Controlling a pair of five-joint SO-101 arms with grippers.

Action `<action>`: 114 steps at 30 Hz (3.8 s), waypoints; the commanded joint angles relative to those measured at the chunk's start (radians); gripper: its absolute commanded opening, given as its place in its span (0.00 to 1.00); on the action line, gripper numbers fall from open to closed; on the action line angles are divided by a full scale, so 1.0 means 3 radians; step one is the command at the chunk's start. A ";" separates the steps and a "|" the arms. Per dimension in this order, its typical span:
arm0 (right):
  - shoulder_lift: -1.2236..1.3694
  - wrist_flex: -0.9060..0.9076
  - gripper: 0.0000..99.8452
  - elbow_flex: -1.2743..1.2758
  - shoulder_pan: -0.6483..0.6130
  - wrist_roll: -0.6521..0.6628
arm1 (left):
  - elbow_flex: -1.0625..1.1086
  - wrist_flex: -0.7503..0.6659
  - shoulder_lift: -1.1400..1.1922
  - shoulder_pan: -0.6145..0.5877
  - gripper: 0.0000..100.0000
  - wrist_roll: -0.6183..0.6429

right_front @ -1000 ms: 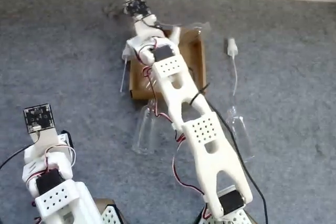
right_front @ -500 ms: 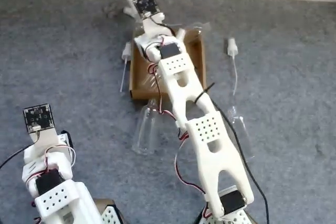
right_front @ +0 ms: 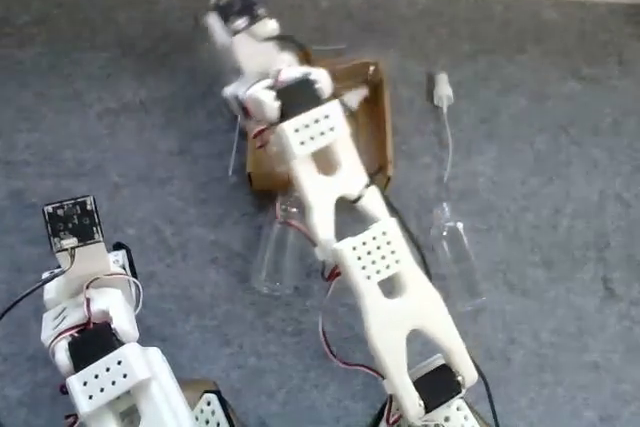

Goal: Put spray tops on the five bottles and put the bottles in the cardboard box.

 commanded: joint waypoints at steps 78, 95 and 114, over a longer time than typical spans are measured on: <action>0.0417 0.0754 0.08 -0.0207 0.0667 -0.2036 | 0.0084 -0.0077 -0.0003 0.0192 0.17 -0.0031; -0.0504 0.1164 0.00 -0.0483 0.1256 -0.1974 | 0.0084 -0.0077 0.0003 0.0192 0.17 -0.0031; -0.0575 0.1169 0.00 0.0376 0.2611 -0.0373 | 0.0084 -0.0077 0.0003 0.0197 0.17 -0.0031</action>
